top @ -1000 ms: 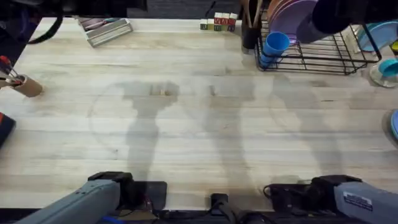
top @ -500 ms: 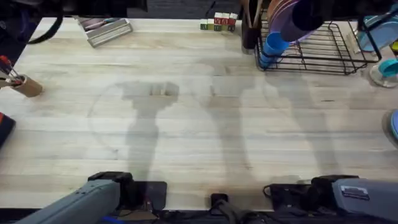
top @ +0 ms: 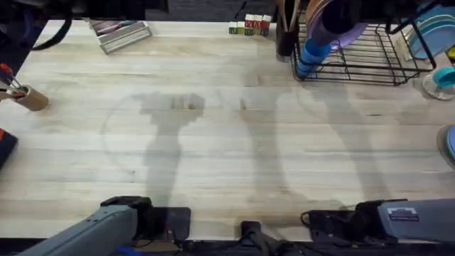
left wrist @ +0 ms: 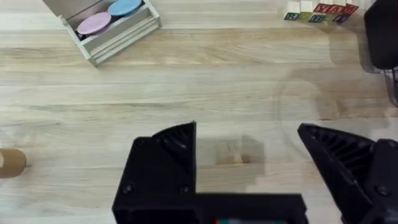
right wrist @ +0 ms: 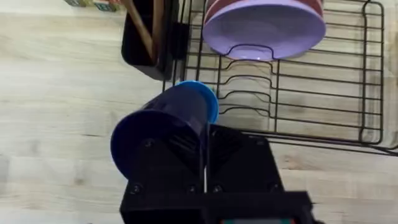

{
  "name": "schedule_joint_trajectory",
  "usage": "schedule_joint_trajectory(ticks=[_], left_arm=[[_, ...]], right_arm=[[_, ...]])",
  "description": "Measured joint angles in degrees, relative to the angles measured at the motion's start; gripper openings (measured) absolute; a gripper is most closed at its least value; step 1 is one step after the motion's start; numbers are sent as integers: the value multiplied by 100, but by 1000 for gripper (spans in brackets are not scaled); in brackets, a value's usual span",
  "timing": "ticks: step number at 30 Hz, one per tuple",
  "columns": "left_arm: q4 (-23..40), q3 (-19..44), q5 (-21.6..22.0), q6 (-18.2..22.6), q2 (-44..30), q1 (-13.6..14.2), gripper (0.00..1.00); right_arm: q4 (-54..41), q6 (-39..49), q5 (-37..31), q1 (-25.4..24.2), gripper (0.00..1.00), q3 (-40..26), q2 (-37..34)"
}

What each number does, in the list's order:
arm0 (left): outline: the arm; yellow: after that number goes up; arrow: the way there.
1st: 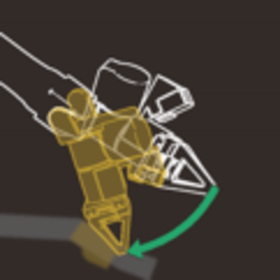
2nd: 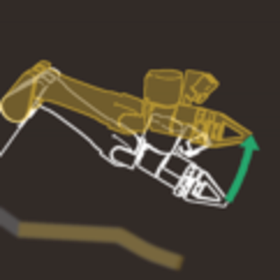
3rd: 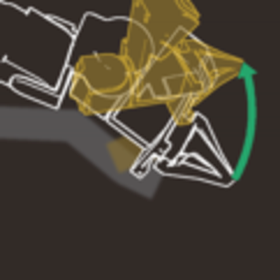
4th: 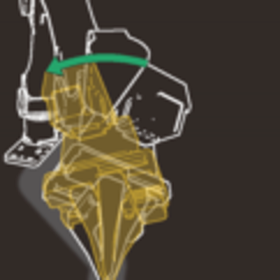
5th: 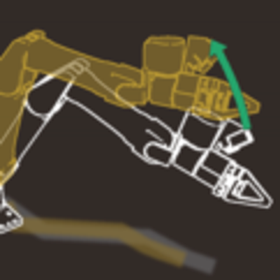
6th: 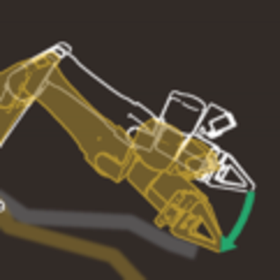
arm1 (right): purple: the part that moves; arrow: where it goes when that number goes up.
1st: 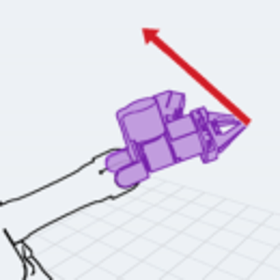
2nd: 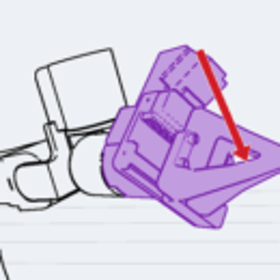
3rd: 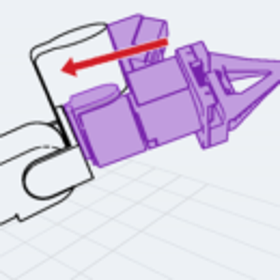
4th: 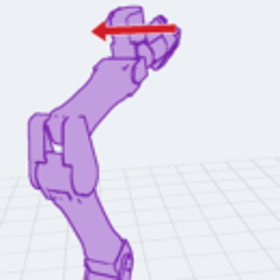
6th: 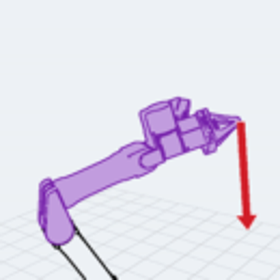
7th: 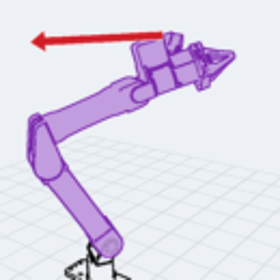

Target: Pick up the cup on the table and put them onto the rack.

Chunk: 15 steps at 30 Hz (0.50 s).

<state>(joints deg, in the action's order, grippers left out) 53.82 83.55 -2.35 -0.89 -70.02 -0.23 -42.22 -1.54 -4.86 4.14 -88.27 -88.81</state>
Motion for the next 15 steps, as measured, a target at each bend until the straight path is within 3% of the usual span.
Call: schedule_joint_trajectory(ticks=[15], left_arm=[[0, 0, -1, 0, 0, 0, 993]], right_arm=[[2, -2, -1, -83, 31, 7, -341]])
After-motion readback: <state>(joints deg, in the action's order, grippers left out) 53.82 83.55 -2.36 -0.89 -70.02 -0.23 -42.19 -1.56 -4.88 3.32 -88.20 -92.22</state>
